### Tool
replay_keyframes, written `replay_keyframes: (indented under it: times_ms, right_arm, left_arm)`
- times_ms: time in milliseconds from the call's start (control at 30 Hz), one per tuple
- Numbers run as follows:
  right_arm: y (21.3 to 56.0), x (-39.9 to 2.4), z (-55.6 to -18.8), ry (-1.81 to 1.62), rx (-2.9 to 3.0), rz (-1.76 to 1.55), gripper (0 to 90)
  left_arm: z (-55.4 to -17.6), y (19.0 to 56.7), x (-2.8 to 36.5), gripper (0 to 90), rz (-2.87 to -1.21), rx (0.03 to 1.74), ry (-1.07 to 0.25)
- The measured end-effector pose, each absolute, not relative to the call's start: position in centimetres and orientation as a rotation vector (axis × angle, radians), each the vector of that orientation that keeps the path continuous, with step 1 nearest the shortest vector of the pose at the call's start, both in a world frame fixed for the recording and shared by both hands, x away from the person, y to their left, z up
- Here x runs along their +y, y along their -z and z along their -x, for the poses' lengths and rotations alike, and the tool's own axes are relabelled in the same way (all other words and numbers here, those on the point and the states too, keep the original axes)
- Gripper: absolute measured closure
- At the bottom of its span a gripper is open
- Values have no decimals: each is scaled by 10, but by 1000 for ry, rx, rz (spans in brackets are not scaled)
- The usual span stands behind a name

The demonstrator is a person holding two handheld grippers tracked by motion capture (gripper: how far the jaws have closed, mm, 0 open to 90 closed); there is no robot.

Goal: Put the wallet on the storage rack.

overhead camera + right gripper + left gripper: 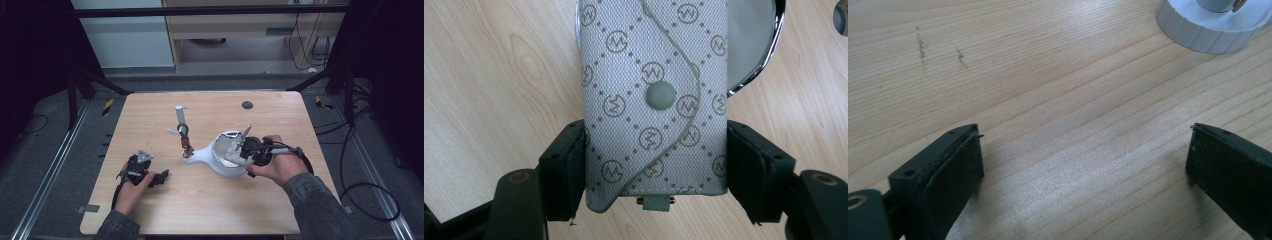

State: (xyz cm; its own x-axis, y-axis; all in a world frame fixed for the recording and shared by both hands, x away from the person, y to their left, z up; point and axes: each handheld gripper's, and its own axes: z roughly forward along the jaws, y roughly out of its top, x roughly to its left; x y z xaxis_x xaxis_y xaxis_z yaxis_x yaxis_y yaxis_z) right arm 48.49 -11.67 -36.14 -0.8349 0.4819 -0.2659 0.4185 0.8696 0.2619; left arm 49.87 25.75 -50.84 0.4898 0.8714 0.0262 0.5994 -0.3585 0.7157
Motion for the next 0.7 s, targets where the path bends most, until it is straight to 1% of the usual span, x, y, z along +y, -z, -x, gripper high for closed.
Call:
replay_keyframes:
  times_ms: [500, 700]
  right_arm:
    - [364, -106, -484, -224, 2742, -658, 318]
    - [363, -102, -490, -189, 2750, -643, 318]
  left_arm:
    - [-498, 509, 257, 13, -2084, 1207, -541]
    - [-498, 508, 257, 11, -2089, 1206, -540]
